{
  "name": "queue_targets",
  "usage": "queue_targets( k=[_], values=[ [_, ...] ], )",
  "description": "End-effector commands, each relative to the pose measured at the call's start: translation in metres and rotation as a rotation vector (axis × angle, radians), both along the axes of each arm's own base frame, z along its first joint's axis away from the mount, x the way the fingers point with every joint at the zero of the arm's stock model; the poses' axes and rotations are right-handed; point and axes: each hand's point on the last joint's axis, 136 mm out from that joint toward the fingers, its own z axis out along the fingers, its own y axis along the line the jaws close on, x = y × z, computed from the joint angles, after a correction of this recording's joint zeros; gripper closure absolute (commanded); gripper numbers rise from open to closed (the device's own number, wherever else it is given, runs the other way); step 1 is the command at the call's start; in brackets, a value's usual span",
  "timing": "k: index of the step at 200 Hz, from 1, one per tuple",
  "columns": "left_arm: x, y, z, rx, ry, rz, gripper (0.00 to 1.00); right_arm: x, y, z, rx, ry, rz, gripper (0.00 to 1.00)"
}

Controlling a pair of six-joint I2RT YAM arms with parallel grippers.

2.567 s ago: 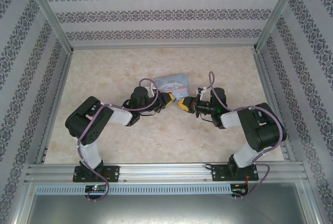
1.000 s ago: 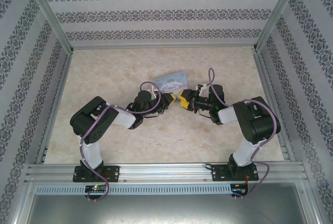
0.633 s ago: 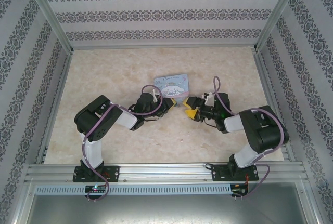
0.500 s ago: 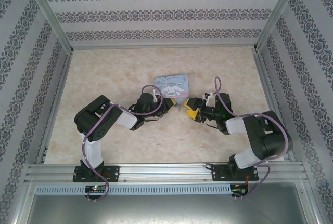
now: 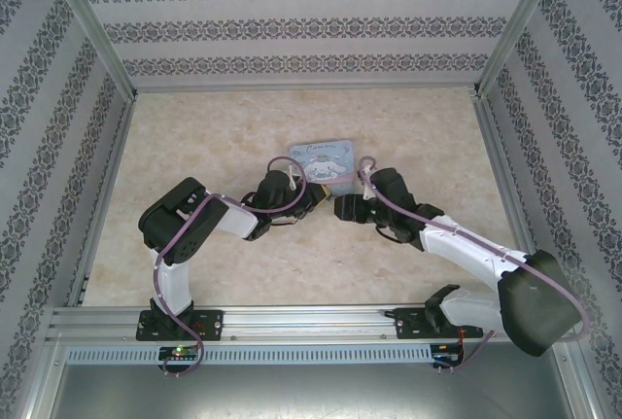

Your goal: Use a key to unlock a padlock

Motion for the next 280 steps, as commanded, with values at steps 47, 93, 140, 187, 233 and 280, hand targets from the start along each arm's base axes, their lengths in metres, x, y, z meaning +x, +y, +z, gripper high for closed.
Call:
queue_targets(
  k=[47,93,140,187,233,280],
  values=[
    [-0.010,-0.007,0.007,0.026,0.069,-0.088,1.00,0.009,-0.011,-0.035,-0.485,-0.187,0.136,0.53],
    [-0.014,-0.008,0.010,0.031,0.078,-0.110,1.00,0.019,0.005,-0.045,-0.525,-0.211,0.175,0.57],
    [-0.017,-0.008,0.011,0.035,0.083,-0.120,1.00,0.029,0.018,-0.047,-0.523,-0.218,0.179,0.58],
    [-0.018,-0.007,0.013,0.037,0.085,-0.122,1.00,0.037,0.022,-0.055,-0.528,-0.201,0.175,0.63],
    [-0.019,-0.007,0.012,0.038,0.088,-0.125,1.00,0.042,0.020,-0.053,-0.504,-0.188,0.168,0.72],
    [-0.020,-0.007,0.009,0.042,0.092,-0.128,1.00,0.042,0.024,-0.047,-0.456,-0.175,0.194,1.00]
  ],
)
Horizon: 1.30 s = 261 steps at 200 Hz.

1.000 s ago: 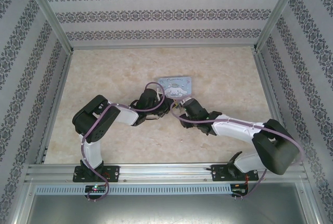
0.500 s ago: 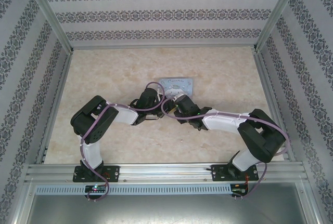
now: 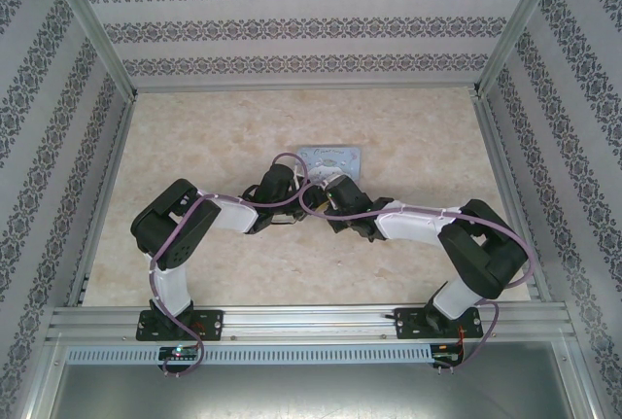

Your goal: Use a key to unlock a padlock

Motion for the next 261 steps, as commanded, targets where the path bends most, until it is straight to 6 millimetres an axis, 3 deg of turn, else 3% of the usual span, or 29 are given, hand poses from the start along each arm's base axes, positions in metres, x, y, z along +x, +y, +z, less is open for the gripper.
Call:
queue_targets(
  k=[1,54,61,75,95,130,182,206,261],
  values=[
    [-0.004,-0.002,0.010,-0.020,0.010,-0.032,1.00,0.015,0.005,0.018,0.051,-0.030,-0.013,1.00],
    [-0.007,0.002,0.004,0.007,0.018,-0.028,1.00,0.006,0.011,0.032,0.253,0.056,-0.014,1.00],
    [-0.007,0.003,0.003,0.014,0.017,-0.026,1.00,0.004,0.010,0.035,0.302,0.078,-0.020,0.91],
    [-0.008,0.006,0.000,0.030,0.021,-0.023,1.00,0.003,0.004,0.046,0.387,0.095,-0.054,0.60],
    [-0.010,0.008,-0.005,0.050,0.026,-0.024,1.00,0.001,-0.008,0.060,0.465,0.088,-0.100,0.51],
    [-0.013,0.010,-0.010,0.063,0.035,-0.031,1.00,-0.003,-0.021,0.076,0.557,0.089,-0.158,0.47],
    [-0.021,0.020,-0.016,0.184,0.028,-0.076,1.00,-0.012,-0.012,0.068,0.633,0.164,-0.181,0.47],
    [-0.028,0.026,-0.019,0.259,0.020,-0.108,0.82,-0.018,-0.002,0.062,0.660,0.198,-0.184,0.47],
    [-0.036,0.029,-0.023,0.253,0.034,-0.109,0.56,-0.029,0.013,0.052,0.680,0.239,-0.197,0.46]
  ],
)
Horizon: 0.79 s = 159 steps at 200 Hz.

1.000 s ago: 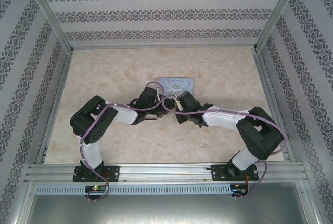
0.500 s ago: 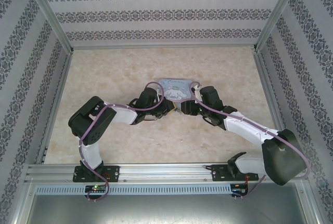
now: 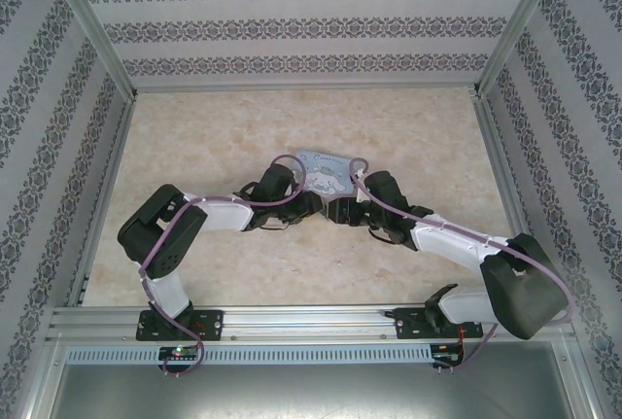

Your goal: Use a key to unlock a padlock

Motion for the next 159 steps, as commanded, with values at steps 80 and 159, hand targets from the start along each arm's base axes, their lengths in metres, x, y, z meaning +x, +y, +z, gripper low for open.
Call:
queue_targets(
  k=[80,159],
  values=[
    [-0.015,0.038,0.031,0.092,-0.052,0.074,0.25,0.006,0.007,-0.018,0.029,0.056,-0.033,0.42],
    [0.003,0.049,0.057,0.155,-0.102,0.100,0.00,0.076,0.005,0.010,0.084,0.023,-0.073,0.43]
  ],
)
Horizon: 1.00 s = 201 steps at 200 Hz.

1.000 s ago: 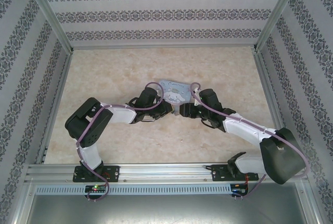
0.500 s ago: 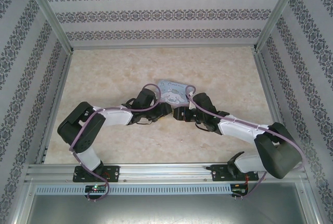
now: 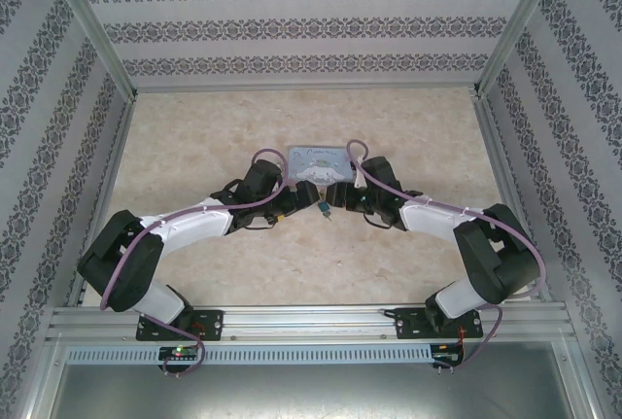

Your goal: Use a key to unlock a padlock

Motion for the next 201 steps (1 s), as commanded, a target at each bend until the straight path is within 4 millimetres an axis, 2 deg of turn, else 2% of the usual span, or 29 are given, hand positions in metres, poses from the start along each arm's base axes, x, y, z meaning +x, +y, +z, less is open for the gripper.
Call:
queue_targets(
  k=[1,24,76,108,163,201],
  values=[
    [0.012,0.009,0.008,0.054,-0.023,0.020,0.00,0.021,0.008,0.021,0.041,-0.052,0.025,0.43],
    [0.022,0.013,0.010,0.072,-0.024,0.030,0.00,0.018,0.007,0.018,0.052,-0.052,0.040,0.44],
    [0.049,0.029,0.014,0.134,-0.013,0.039,0.00,-0.004,0.003,-0.006,0.055,-0.028,0.077,0.46],
    [0.064,0.039,0.018,0.140,-0.013,0.050,0.00,-0.006,0.008,-0.016,0.040,-0.029,0.114,0.47],
    [0.071,0.045,0.014,0.136,0.005,0.052,0.00,-0.002,0.021,-0.033,0.037,-0.001,0.155,0.49],
    [0.073,0.045,0.010,0.127,0.015,0.052,0.00,-0.001,0.033,-0.037,0.043,0.004,0.177,0.52]
  ],
)
